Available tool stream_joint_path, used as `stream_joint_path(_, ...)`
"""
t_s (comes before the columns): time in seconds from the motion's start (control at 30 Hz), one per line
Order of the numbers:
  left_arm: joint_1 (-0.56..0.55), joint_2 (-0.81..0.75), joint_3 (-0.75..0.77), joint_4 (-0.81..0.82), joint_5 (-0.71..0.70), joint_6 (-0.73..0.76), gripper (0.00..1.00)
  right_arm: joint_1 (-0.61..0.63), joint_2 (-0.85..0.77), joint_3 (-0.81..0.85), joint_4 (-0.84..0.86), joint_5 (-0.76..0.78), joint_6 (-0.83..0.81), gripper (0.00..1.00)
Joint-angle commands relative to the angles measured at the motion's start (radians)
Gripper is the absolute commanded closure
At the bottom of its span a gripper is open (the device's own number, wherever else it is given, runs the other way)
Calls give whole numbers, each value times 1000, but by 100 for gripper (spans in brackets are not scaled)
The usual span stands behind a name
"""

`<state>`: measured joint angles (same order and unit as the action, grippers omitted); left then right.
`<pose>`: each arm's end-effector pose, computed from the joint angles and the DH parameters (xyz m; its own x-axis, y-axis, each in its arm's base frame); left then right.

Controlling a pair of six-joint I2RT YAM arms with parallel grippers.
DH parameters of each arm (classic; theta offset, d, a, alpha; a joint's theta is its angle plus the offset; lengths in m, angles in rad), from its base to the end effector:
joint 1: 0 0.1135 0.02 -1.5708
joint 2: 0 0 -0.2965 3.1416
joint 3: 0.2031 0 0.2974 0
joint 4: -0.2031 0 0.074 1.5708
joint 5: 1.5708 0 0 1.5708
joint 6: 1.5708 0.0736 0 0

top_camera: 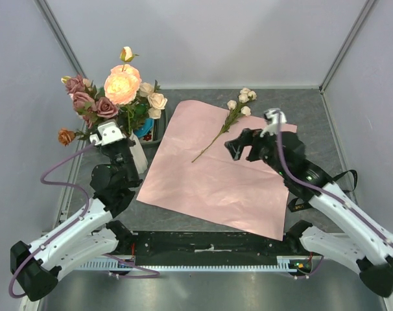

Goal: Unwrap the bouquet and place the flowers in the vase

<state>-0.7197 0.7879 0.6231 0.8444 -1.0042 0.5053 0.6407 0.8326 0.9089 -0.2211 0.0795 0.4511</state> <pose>0.1886 -0.0827 0.4064 0.3459 0.0423 -0.9373 -0.3510 0.9323 -0.0875 0.2056 0.1460 0.3936 -0.3364 0.2913 -0.8955 -0.4291 0.7991 0.4211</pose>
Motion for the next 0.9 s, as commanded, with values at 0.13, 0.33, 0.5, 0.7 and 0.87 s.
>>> stream_joint_path(0.13,11,-68,35,-362,-71,-358,53,-24,331,50,-84,-23,191,2)
stream_joint_path(0.33,11,-219,134,-819,38,-706,24,-150,619,96,-32,-76,270,2)
stream_joint_path(0.5,11,-288,259,-1144,238,-864,12,-196,775,162,73,-76,279,2)
stream_joint_path(0.7,11,-340,339,-1330,441,-1002,12,-196,927,235,198,-76,310,12)
stream_joint_path(0.87,11,-397,343,-1386,645,-1036,14,-197,1028,268,322,-86,337,42)
